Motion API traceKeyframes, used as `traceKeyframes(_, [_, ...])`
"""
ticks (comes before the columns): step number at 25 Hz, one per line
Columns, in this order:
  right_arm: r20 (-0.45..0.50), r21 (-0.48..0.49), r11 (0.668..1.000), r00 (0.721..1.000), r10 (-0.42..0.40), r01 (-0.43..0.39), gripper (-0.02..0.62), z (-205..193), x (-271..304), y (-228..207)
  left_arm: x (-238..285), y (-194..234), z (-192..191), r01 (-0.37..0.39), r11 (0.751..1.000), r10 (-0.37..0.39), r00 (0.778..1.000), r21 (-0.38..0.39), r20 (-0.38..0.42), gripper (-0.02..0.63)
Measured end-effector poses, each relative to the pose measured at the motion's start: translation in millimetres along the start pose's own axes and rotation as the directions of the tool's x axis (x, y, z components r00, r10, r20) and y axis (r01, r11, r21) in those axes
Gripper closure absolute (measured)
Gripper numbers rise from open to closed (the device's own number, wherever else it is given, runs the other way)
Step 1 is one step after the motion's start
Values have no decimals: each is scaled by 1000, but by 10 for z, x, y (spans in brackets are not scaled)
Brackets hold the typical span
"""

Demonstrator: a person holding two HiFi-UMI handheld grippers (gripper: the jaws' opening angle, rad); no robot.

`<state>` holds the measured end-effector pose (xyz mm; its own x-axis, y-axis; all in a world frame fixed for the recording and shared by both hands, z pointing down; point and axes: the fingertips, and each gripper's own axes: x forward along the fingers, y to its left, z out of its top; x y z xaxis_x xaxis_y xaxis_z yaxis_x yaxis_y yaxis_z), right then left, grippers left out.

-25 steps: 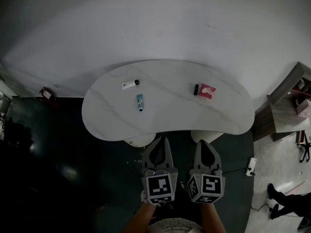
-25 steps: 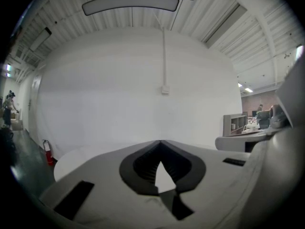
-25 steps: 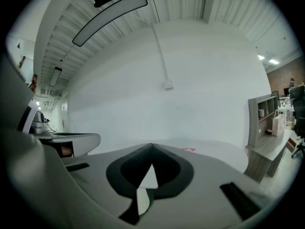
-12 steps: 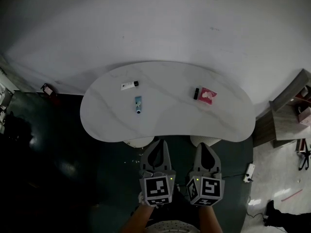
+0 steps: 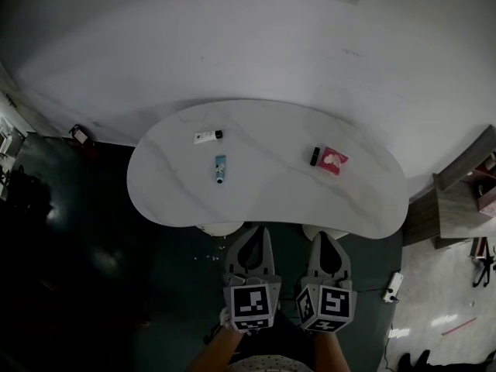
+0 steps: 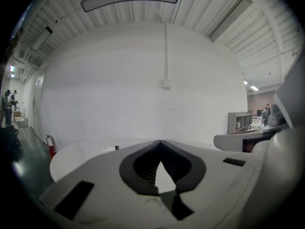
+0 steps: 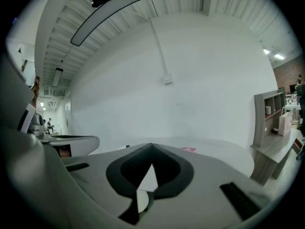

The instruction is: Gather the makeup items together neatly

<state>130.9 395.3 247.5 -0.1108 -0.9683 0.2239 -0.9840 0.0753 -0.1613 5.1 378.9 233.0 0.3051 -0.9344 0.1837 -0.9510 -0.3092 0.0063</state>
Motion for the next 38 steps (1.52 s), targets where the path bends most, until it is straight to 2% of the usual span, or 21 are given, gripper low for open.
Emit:
traceKeyframes(7, [-11, -3, 1000, 1000, 1, -1, 600, -2, 170, 13, 148, 103, 7, -8, 1000, 8, 1000, -6, -3, 572])
traceKeyframes(11, [-15, -5, 1000, 1000, -3, 2, 600, 28, 344, 47, 295, 193, 6, -3, 1000, 3, 999, -17, -36, 572])
traceKeyframes(16, [-22, -12, 1000, 1000, -1, 1, 600, 66, 616, 122, 554, 368, 36, -3, 1000, 2, 1000, -10, -13, 572])
traceKeyframes(23, [-36, -14, 1000, 999, -16, 15, 600, 74, 973, 183, 880, 528, 17, 24, 999, -25, 999, -26, -44, 572])
traceKeyframes(38, [-52, -14, 999, 998, -34, 34, 600, 95, 1707, 413, 1485, 1006, 31, 54, 998, -55, 997, -28, -45, 572])
